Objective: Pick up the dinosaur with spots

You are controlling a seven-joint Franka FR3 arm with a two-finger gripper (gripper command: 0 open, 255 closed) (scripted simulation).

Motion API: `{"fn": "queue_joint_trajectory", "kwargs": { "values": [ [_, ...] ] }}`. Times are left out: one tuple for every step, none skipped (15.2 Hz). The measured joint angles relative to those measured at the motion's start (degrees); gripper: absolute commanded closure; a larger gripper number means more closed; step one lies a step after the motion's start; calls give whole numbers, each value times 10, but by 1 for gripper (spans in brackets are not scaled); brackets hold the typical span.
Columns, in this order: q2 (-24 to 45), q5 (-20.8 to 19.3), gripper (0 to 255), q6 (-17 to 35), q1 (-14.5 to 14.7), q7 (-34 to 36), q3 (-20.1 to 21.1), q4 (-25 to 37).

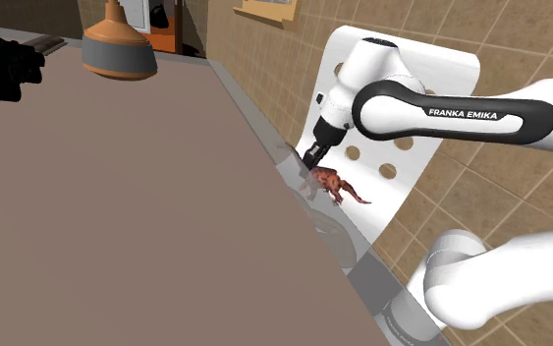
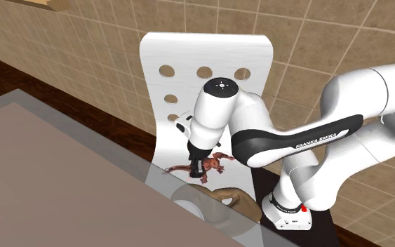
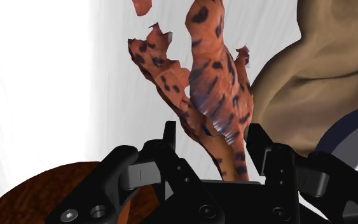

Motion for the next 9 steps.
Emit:
{"fn": "queue_joint_trajectory", "kwargs": {
  "values": [
    [-2, 0, 255, -8, 0, 0, 0, 7],
    [-1, 0, 255, -16, 0, -2, -1, 17],
    [-2, 0, 255, -25, 0, -2, -1, 24],
    [0, 1, 255, -32, 1, -1, 1, 32],
    [0, 1, 255, -39, 0, -2, 0, 40],
    [-1, 1, 255, -47, 0, -2, 0, 47],
    [-1, 1, 255, -54, 0, -3, 0, 54],
    [-1, 1, 255, -61, 0, -4, -1, 61],
    [-1, 1, 255, -65, 0, -3, 0, 66]
  ]
}}
